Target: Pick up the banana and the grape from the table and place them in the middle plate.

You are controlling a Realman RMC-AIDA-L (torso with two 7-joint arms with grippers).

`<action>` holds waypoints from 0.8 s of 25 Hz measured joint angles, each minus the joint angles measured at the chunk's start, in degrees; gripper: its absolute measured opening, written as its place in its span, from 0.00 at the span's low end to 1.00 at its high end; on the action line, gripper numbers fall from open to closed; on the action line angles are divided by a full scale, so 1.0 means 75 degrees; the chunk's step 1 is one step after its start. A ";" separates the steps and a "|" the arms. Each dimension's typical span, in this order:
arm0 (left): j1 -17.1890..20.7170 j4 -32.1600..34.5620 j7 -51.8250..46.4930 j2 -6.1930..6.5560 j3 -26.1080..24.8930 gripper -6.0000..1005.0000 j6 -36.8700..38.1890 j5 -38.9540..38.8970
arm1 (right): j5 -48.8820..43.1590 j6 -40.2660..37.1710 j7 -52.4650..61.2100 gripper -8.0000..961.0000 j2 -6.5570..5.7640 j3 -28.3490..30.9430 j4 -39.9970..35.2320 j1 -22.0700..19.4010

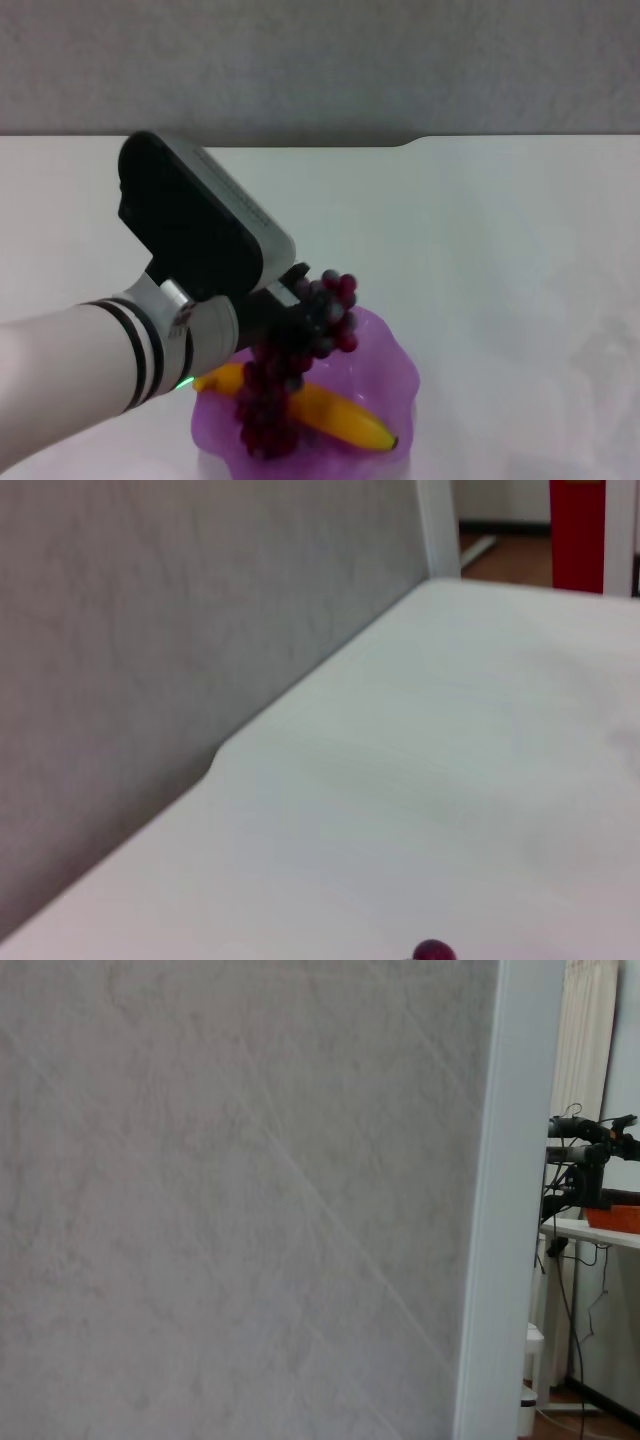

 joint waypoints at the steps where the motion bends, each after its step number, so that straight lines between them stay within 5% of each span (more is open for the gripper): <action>1: -0.0051 0.0150 -0.0016 0.0001 -0.0012 0.30 0.0001 0.0001 | 0.0001 -0.0004 0.0000 0.03 0.0000 0.0000 0.0000 0.0000; 13: -0.1033 0.2271 -0.0270 -0.0034 0.0069 0.30 -0.0001 -0.0146 | 0.0000 -0.0039 0.0000 0.03 0.0000 0.0000 -0.0013 0.0012; 20: -0.1197 0.2392 -0.0236 -0.0017 0.0258 0.30 0.0043 -0.0311 | 0.0000 -0.0038 0.0000 0.03 0.0000 0.0000 -0.0027 0.0023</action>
